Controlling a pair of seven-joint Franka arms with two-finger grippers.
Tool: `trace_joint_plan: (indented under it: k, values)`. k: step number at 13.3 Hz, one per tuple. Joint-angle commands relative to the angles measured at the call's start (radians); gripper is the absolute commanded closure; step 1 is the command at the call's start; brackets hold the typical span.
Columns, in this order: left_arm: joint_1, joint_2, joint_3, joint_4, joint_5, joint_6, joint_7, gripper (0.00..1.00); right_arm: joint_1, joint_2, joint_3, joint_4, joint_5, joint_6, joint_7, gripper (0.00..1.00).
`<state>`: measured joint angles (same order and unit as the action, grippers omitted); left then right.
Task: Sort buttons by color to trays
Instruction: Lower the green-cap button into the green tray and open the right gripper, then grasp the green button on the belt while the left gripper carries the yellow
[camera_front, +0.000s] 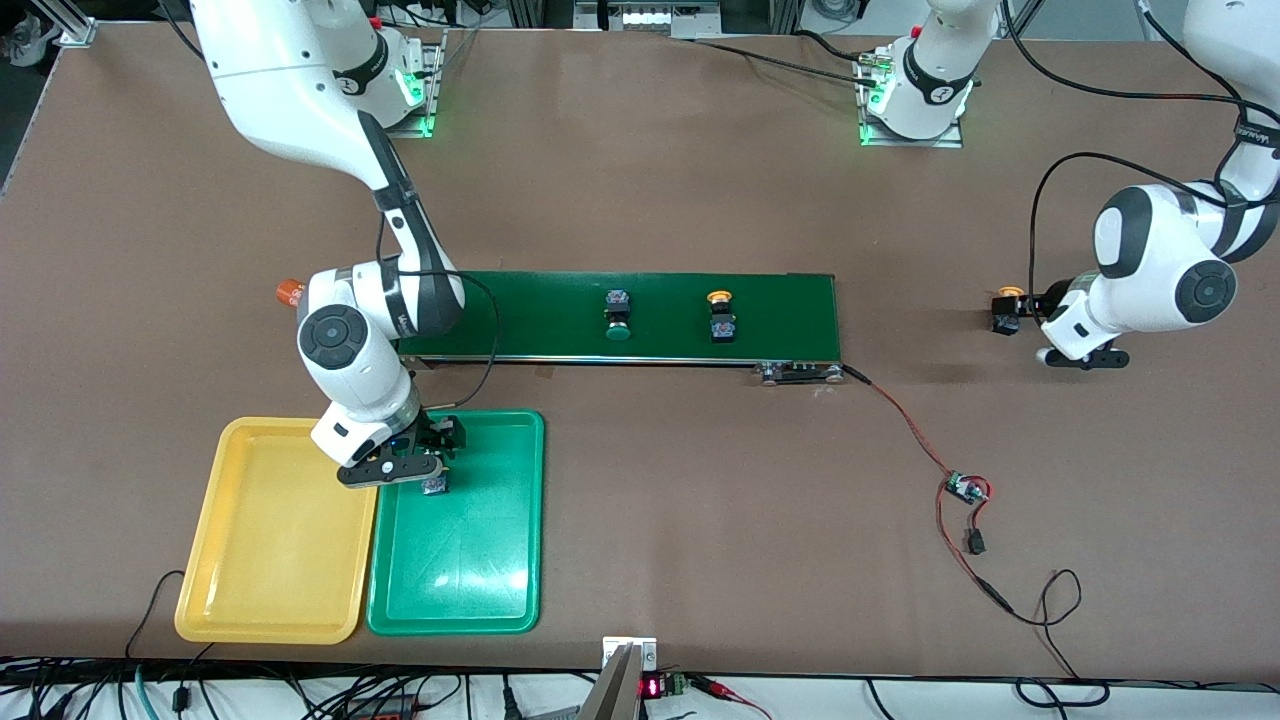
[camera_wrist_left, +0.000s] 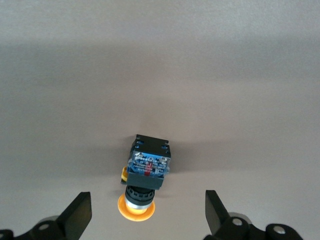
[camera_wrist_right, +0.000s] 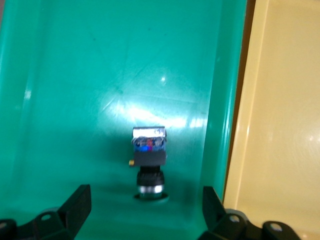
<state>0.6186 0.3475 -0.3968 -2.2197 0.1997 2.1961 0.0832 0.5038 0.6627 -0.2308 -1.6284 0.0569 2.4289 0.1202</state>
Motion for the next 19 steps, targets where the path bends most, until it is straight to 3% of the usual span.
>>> trace_joint_plan:
  k: [1,3,7,11,12,14,15,17,19]
  values:
    - [0.027,0.002,-0.005,-0.023,0.026,0.048,0.081,0.00,0.036,-0.122,0.013,-0.083,0.043,-0.123,0.010,0.00]
    - [0.036,0.016,-0.007,-0.023,0.026,0.066,0.101,0.00,0.044,-0.208,0.031,-0.190,0.122,-0.136,0.058,0.00]
    - [0.036,0.036,-0.005,-0.049,0.026,0.105,0.102,0.00,0.058,-0.383,0.111,-0.385,0.121,-0.136,0.215,0.00]
    - [0.038,0.059,-0.005,-0.057,0.027,0.131,0.104,0.00,0.053,-0.434,0.232,-0.446,0.103,-0.131,0.366,0.00]
    - [0.038,0.057,-0.005,-0.057,0.027,0.128,0.107,0.08,0.058,-0.434,0.247,-0.446,0.077,-0.126,0.403,0.00]
    - [0.043,0.054,-0.005,-0.057,0.026,0.119,0.196,0.62,0.064,-0.419,0.284,-0.444,-0.013,-0.125,0.497,0.00]
    - [0.058,0.053,-0.004,-0.055,0.026,0.119,0.251,0.76,0.071,-0.401,0.297,-0.441,-0.070,-0.122,0.557,0.00]
    - [0.070,0.051,-0.004,-0.052,0.026,0.123,0.340,0.94,0.075,-0.373,0.314,-0.439,-0.106,-0.078,0.622,0.00]
    - [0.072,0.032,-0.004,-0.035,0.024,0.125,0.387,1.00,0.078,-0.356,0.314,-0.438,-0.106,-0.036,0.639,0.00]
